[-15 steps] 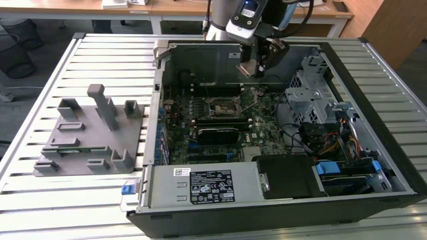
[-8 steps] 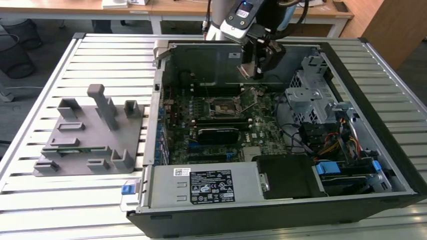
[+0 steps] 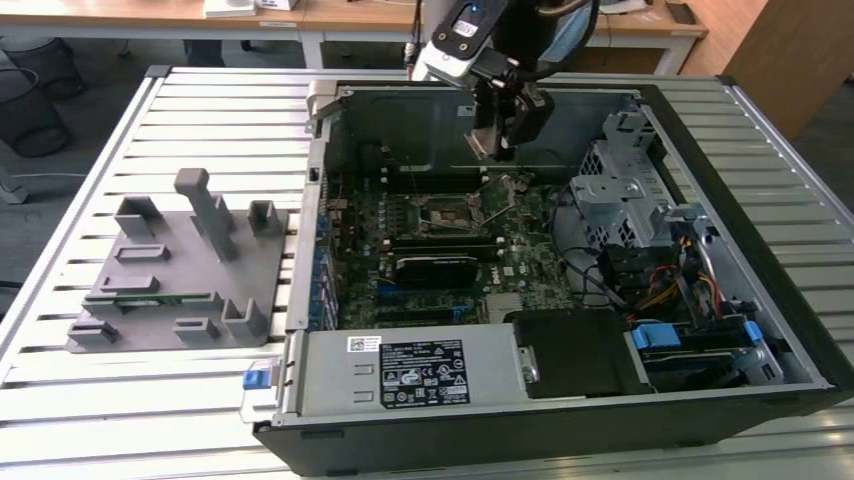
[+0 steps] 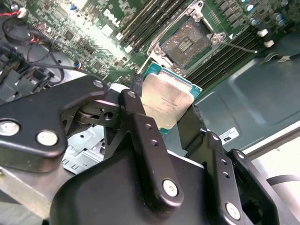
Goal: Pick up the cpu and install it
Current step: 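Place the cpu into insertion slot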
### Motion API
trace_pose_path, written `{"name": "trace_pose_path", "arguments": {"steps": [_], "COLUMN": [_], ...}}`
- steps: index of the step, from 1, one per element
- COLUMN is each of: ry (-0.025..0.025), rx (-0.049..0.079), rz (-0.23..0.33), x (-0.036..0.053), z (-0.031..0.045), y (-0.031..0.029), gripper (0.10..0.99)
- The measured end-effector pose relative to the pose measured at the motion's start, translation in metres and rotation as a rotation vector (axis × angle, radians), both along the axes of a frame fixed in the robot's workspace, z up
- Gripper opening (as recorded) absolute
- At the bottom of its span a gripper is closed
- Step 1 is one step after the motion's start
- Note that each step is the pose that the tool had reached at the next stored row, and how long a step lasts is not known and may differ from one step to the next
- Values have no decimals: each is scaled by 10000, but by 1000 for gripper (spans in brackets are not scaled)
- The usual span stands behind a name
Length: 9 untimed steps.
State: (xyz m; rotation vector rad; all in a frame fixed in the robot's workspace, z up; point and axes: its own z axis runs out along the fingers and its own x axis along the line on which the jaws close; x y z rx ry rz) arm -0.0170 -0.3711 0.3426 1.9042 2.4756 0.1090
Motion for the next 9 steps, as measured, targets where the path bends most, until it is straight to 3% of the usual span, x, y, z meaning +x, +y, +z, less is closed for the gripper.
{"name": "trace_pose_path", "arguments": {"steps": [9], "ry": [1], "rx": [-14], "rz": [-1404], "x": [-12], "z": [-63], "y": [6], "gripper": [545]}}
